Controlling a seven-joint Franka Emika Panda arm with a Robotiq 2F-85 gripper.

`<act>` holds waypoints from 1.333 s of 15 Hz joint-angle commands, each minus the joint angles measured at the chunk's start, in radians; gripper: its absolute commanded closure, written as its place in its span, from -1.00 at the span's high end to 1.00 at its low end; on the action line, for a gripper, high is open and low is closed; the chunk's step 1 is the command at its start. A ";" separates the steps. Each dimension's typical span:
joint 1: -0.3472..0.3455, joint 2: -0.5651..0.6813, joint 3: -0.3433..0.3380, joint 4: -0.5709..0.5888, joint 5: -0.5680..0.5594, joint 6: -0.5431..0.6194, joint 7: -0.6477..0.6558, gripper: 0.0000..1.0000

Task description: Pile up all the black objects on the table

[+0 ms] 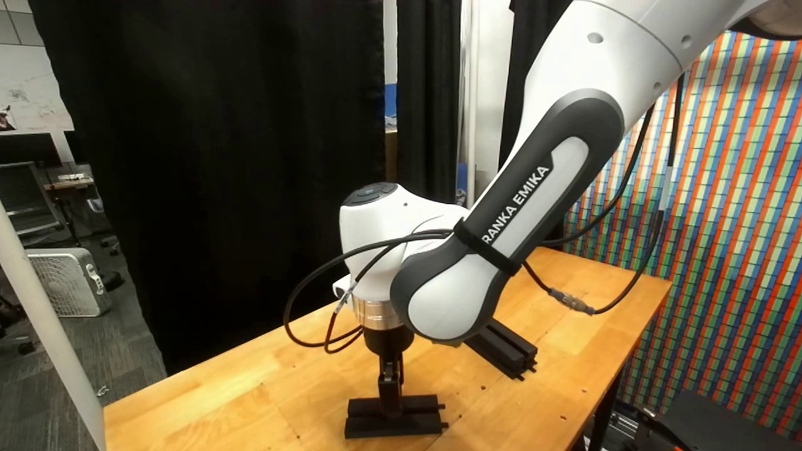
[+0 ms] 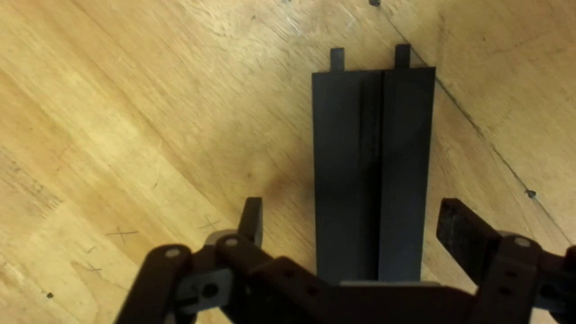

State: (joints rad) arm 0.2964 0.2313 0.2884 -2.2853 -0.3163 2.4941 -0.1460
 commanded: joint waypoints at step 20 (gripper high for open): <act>0.022 0.091 -0.024 0.026 0.057 0.061 0.082 1.00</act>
State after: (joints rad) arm 0.3179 0.3094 0.2733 -2.2756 -0.2685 2.5367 -0.0616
